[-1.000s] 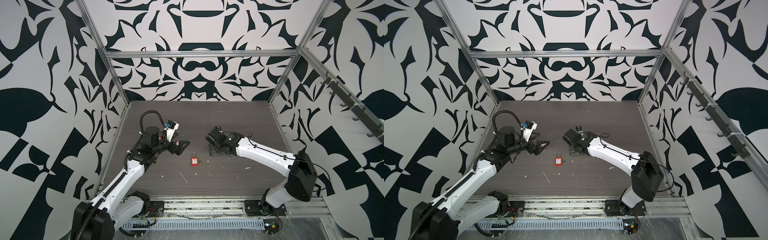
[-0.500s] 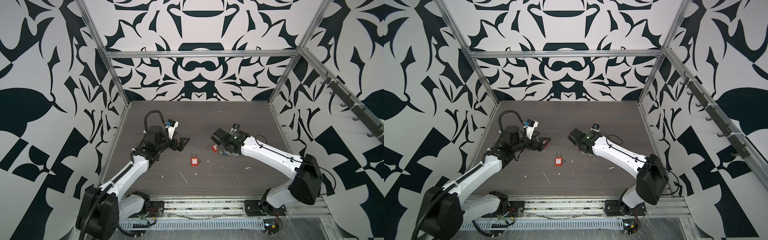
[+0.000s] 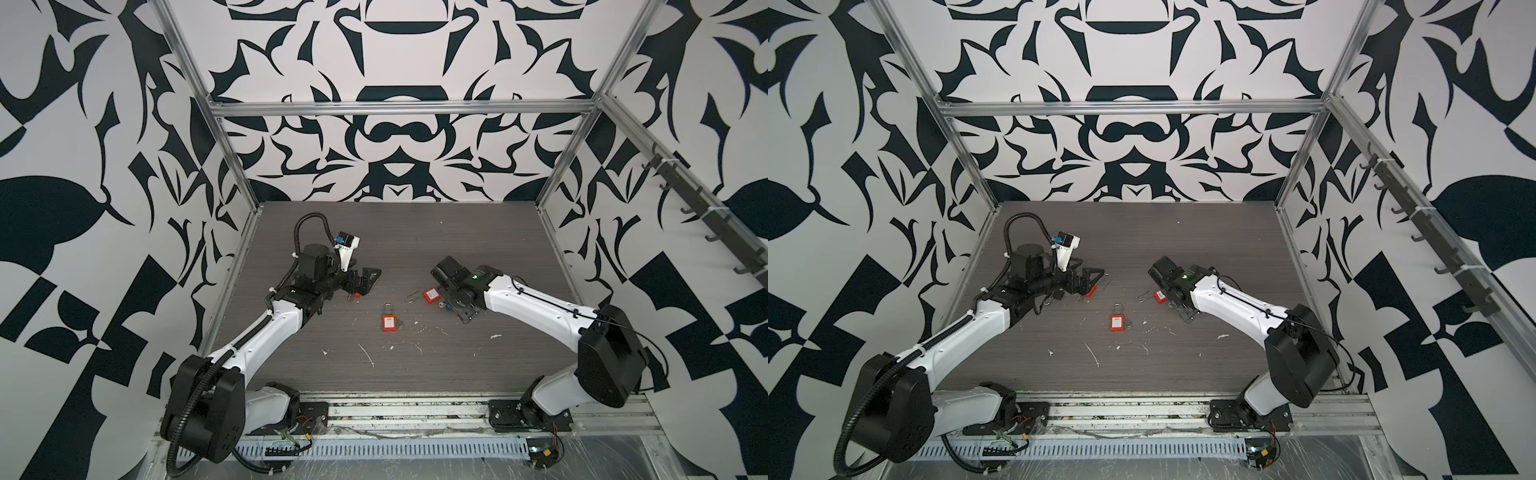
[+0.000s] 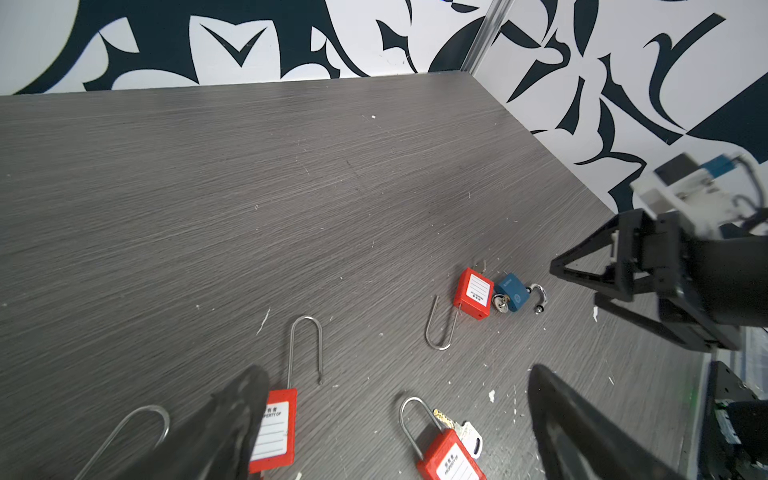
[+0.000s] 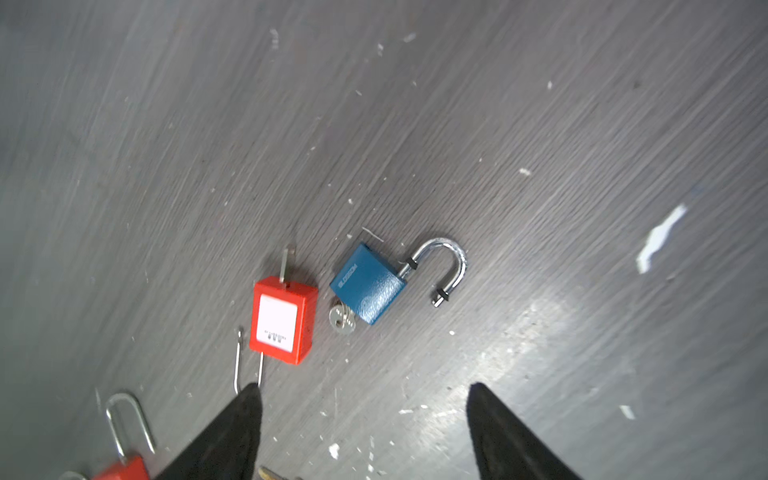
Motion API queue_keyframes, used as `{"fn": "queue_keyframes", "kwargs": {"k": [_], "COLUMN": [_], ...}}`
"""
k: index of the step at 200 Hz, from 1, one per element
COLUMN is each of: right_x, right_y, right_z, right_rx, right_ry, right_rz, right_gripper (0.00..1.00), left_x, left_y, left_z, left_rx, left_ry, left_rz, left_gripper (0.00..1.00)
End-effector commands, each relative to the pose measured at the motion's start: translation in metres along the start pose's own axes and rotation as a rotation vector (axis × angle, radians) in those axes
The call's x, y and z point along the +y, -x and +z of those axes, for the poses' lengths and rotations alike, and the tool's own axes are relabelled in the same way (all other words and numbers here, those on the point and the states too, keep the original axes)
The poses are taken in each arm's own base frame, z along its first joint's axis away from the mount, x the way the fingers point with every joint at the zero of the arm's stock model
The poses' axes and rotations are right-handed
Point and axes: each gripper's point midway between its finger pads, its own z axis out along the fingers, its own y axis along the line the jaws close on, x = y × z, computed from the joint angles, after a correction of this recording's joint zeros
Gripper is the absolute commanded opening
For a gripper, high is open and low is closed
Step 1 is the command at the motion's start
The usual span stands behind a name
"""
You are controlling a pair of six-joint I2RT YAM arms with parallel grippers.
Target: Lock with the key
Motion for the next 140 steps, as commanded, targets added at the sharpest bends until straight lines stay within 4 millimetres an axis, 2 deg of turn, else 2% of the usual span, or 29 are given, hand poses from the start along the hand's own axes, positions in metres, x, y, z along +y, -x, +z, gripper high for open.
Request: {"fn": "queue_keyframes", "kwargs": {"k": [1,40,70,89,106,112,140], "right_x": [0.007,0.009,0.005,0.004,0.007,0.007,0.007], "right_y": [-0.005,0.001,-0.001,0.000,0.001,-0.005,-0.005], "right_z": [0.014,0.020,0.032,0.032,0.037,0.038,0.047], "right_rx": [0.055,0.050,0.068,0.063,0.059,0.094,0.092], "right_ry": [0.029,-0.026,-0.085,-0.129,-0.141,-0.148,-0.170], "right_rz": [0.127,0.137,0.177,0.171,0.173,0.180,0.181], "right_gripper": [0.74,0.70,0.66,0.65,0.60,0.59,0.58], "left_x": [-0.012,-0.027,-0.029,-0.029,-0.030,-0.030,-0.034], "left_y": [0.017,0.018,0.014,0.011,0.008,0.009,0.006], "left_z": [-0.003,-0.006,-0.006,-0.005,-0.004,-0.004,-0.004], "left_rx": [-0.073,-0.080,-0.074,-0.061,-0.052,-0.052,-0.039], "left_ry": [-0.028,-0.063,-0.058,-0.055,-0.058,-0.060,-0.067], "left_rz": [0.075,0.121,0.140,0.150,0.158,0.162,0.172], "left_gripper": [0.99,0.99,0.99,0.99,0.99,0.99,0.99]}}
